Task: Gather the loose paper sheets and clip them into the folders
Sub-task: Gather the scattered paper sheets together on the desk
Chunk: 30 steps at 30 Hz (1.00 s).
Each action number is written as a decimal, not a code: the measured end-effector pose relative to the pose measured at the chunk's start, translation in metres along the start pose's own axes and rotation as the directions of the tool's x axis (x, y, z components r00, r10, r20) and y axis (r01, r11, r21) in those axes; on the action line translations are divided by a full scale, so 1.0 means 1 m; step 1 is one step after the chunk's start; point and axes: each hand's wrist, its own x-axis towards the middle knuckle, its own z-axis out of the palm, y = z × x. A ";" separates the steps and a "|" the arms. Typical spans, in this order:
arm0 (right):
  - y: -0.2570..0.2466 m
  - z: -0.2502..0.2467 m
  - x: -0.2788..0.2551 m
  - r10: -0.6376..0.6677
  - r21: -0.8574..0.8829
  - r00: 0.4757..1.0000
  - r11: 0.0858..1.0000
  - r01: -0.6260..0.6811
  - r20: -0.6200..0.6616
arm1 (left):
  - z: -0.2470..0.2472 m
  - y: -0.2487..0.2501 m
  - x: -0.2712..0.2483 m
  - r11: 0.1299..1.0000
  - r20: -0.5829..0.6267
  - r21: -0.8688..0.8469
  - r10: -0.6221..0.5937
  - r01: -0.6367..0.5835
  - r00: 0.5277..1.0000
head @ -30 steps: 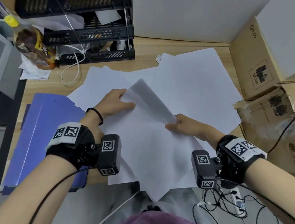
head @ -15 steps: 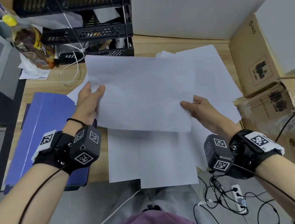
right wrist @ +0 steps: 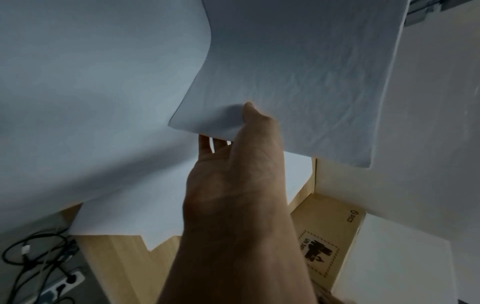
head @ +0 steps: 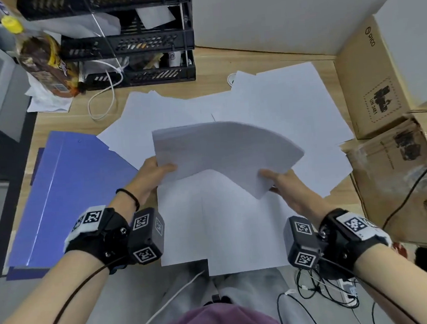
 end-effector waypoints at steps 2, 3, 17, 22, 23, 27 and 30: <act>-0.002 0.001 0.000 -0.012 -0.007 1.000 1.000 0.012 -0.014 | 0.002 0.002 0.002 1.000 0.024 -0.017 0.011 -0.010 1.000; -0.006 0.003 0.002 -0.014 0.001 0.999 1.000 0.014 -0.034 | 0.003 0.007 0.004 0.999 0.026 -0.034 0.026 -0.025 0.999; -0.032 0.017 0.011 0.026 0.326 0.971 0.944 0.055 -0.239 | -0.014 0.027 0.025 0.958 -0.133 -0.276 0.047 -0.082 0.990; -0.027 0.047 0.014 0.105 0.374 0.978 0.927 -0.031 -0.181 | 0.005 0.024 0.020 0.825 0.096 -0.556 -0.060 0.103 0.994; -0.028 0.053 0.014 0.104 0.349 0.983 0.936 -0.045 -0.150 | 0.009 0.026 0.019 0.812 0.145 -0.570 -0.055 0.128 0.988; -0.036 0.070 0.014 0.096 0.268 0.995 0.959 -0.089 -0.012 | 0.017 0.032 0.020 0.816 0.070 -0.568 -0.076 0.102 0.995; -0.043 0.070 0.015 0.075 0.229 0.993 0.969 -0.093 0.086 | 0.012 0.028 0.027 0.860 -0.084 -0.508 -0.118 0.059 0.989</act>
